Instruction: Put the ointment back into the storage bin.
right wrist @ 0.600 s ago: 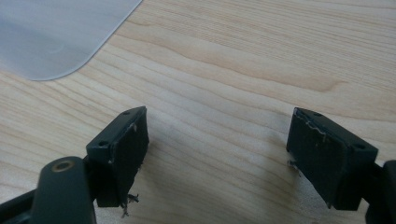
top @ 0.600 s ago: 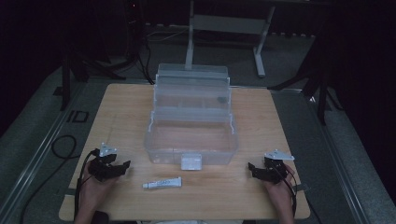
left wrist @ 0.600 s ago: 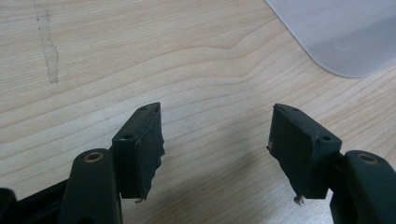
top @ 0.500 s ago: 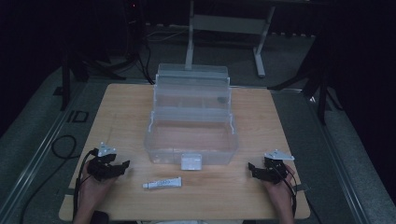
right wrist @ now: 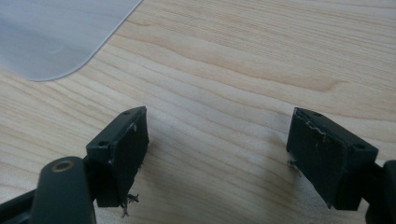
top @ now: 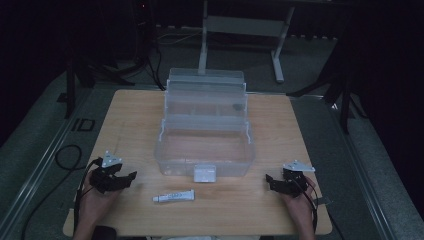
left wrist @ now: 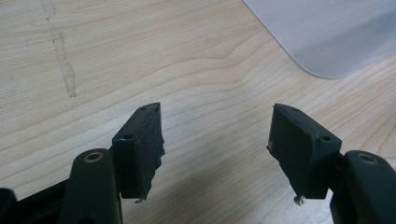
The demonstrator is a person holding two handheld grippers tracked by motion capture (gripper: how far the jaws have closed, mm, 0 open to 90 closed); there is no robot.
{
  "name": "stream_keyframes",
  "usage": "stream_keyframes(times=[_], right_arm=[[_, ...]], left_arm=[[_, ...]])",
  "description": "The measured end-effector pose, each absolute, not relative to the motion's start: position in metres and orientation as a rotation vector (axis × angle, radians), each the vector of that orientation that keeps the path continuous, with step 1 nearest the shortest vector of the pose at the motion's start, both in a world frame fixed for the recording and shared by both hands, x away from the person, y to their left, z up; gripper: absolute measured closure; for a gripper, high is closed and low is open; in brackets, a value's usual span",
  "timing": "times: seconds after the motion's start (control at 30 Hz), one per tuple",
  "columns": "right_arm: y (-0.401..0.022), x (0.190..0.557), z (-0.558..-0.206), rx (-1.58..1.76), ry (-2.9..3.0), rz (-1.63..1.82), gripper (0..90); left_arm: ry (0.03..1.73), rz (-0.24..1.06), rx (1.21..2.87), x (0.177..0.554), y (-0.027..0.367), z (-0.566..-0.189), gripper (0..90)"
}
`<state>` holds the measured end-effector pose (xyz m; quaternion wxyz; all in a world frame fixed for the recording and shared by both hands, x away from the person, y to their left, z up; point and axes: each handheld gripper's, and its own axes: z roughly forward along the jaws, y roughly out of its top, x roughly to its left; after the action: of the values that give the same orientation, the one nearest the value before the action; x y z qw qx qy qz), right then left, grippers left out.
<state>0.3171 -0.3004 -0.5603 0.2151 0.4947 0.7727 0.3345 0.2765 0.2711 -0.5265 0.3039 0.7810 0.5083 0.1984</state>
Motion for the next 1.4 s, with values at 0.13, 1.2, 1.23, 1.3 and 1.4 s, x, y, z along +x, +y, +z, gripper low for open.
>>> stream_keyframes(times=[0.13,1.2,1.23,1.3,1.4], right_arm=[[-0.300,0.317,-0.560,1.372,2.143,0.927,20.4],[-0.300,0.317,-0.560,1.372,2.142,0.927,20.4],[-0.300,0.317,-0.560,1.372,2.142,0.927,20.4],[-0.300,0.317,-0.560,1.372,2.142,0.927,20.4],[-0.300,0.317,-0.560,1.371,2.142,0.927,20.4]], left_arm=[[1.313,0.517,2.094,0.275,0.270,-0.524,35.8],[1.095,0.487,2.219,0.265,0.252,-0.485,37.6],[1.088,0.484,2.227,0.265,0.251,-0.484,37.6],[1.076,0.480,2.240,0.264,0.249,-0.483,37.6],[1.061,0.461,2.262,0.264,0.246,-0.480,37.6]])
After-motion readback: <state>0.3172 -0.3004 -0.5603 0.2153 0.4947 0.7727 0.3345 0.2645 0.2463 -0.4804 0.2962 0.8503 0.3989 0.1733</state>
